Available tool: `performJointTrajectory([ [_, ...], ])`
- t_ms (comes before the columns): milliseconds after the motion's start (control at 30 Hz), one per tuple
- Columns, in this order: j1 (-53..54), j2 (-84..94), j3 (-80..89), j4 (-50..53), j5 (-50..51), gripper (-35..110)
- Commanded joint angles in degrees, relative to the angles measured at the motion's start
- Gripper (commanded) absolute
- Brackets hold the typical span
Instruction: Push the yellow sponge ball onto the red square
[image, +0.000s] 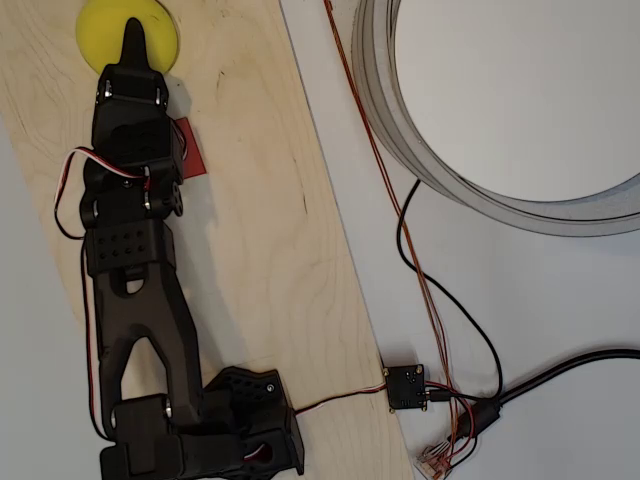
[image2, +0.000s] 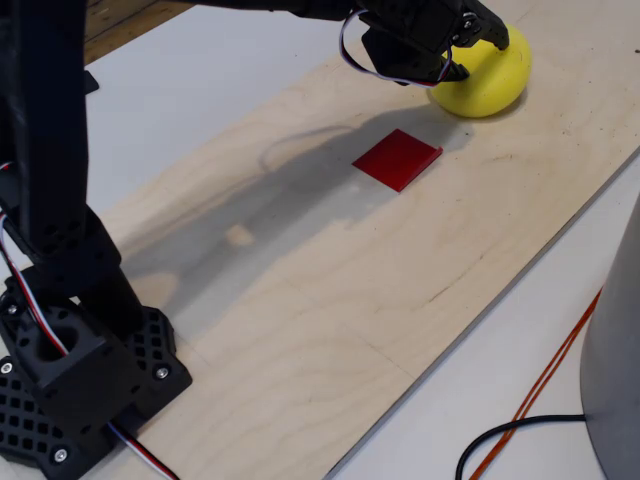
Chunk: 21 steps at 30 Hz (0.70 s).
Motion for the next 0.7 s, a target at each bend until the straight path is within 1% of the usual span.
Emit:
performJointTrajectory([
  [0, -1.4, 2.8, 3.4, 7.2, 1.8, 17],
  [200, -1.4, 7.1, 2.8, 14.3, 3.6, 17],
  [433, -1.1, 11.9, -2.5, 29.4, 5.7, 17],
  [667, -1.1, 18.0, -4.1, 39.6, 8.1, 17],
])
